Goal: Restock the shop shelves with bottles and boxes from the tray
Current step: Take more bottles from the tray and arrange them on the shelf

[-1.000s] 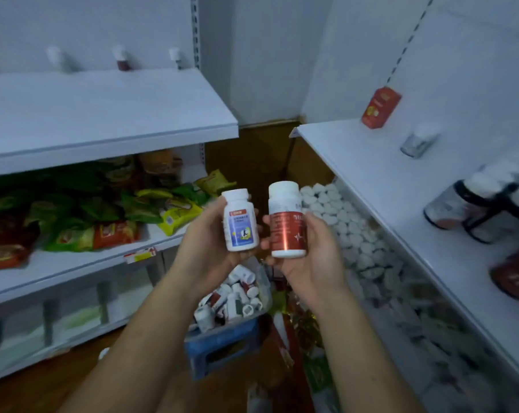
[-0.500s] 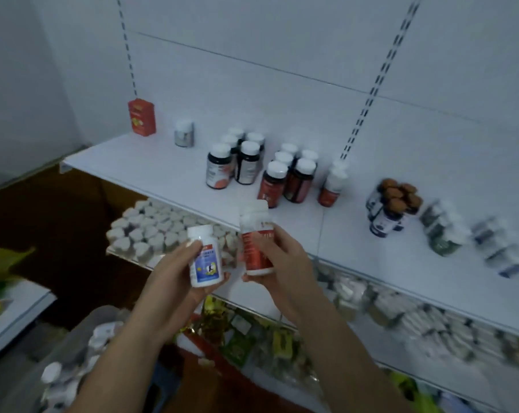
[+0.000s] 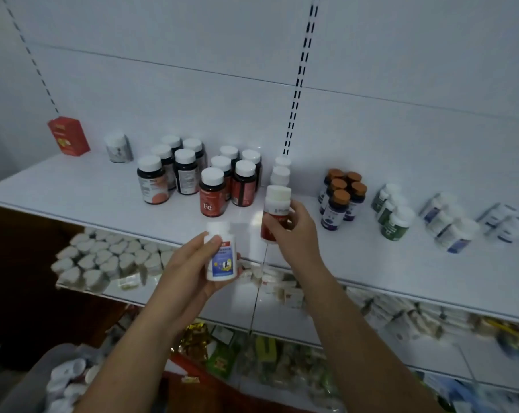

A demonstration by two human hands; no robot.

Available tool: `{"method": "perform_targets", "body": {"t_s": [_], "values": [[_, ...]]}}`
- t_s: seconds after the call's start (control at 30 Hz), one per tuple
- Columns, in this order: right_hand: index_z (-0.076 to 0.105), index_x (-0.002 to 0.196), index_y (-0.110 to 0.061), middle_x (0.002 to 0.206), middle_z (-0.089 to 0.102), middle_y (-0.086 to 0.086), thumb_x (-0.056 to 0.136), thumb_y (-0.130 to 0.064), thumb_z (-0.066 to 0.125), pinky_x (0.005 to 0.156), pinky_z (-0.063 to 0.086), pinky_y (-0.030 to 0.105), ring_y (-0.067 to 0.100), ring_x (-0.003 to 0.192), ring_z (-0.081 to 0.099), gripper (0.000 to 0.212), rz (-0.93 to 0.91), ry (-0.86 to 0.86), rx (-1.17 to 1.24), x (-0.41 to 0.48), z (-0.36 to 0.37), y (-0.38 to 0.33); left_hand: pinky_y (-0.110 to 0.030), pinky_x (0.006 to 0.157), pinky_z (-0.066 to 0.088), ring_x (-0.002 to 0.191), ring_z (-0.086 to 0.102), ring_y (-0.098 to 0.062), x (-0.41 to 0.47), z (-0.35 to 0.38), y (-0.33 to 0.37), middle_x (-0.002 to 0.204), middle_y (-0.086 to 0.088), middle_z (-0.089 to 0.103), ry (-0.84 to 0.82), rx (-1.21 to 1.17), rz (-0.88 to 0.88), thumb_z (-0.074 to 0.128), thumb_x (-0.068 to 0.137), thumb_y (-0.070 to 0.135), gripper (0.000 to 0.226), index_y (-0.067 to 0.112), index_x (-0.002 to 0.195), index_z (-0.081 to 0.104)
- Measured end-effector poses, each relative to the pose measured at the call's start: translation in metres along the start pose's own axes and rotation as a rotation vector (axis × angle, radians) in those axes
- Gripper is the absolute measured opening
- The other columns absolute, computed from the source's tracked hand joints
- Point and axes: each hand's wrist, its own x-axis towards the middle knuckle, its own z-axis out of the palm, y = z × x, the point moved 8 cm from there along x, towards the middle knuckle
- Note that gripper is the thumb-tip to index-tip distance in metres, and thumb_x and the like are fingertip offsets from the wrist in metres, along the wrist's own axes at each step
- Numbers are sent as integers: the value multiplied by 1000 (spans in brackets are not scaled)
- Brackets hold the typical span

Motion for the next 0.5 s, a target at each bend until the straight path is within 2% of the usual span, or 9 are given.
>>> {"method": "perform_targets", "body": {"t_s": [0.1, 0.17, 0.23, 0.3, 0.4, 0.5], "values": [[58, 128, -23, 116, 66, -3, 90, -13, 79, 71, 59, 19, -2, 85, 69, 45, 0, -2, -75, 48, 1, 21, -45, 87, 64, 98, 74, -26, 7, 12, -4, 116, -21, 73, 18, 31, 13, 67, 89, 26, 48, 2, 131, 66], [60, 127, -21, 119, 64, 4, 87, -14, 80, 78, 61, 29, 6, 91, 69, 46, -20, 6, -133, 70, 4, 37, -45, 90, 63, 100, 74, -26, 10, 18, -6, 121, -22, 73, 32, 67, 28, 65, 94, 24, 42, 4, 130, 67], [62, 128, -19, 119, 67, 4, 85, -12, 81, 84, 58, 34, 17, 99, 69, 47, -37, 7, -134, 82, 8, 48, -47, 94, 62, 102, 74, -27, 13, 22, -7, 122, -22, 72, 53, 87, 41, 63, 97, 24, 39, 5, 130, 67], [63, 127, -19, 115, 70, -1, 84, -10, 82, 87, 58, 36, 18, 101, 70, 48, -37, 19, -75, 88, 9, 56, -48, 97, 61, 105, 73, -27, 14, 25, -9, 122, -22, 73, 75, 82, 45, 65, 93, 26, 43, 7, 131, 68], [62, 129, -20, 120, 71, -1, 83, -7, 83, 96, 57, 40, 20, 109, 69, 52, -26, 22, -34, 95, 10, 60, -47, 96, 60, 106, 72, -28, 15, 31, -13, 121, -20, 73, 96, 81, 53, 63, 93, 25, 42, 8, 131, 68], [59, 119, -28, 121, 71, 0, 79, -4, 85, 100, 57, 47, 21, 111, 69, 53, -3, 37, -16, 101, 10, 66, -48, 97, 59, 112, 71, -31, 15, 34, -16, 123, -19, 74, 113, 93, 56, 62, 94, 25, 43, 9, 133, 66]]}}
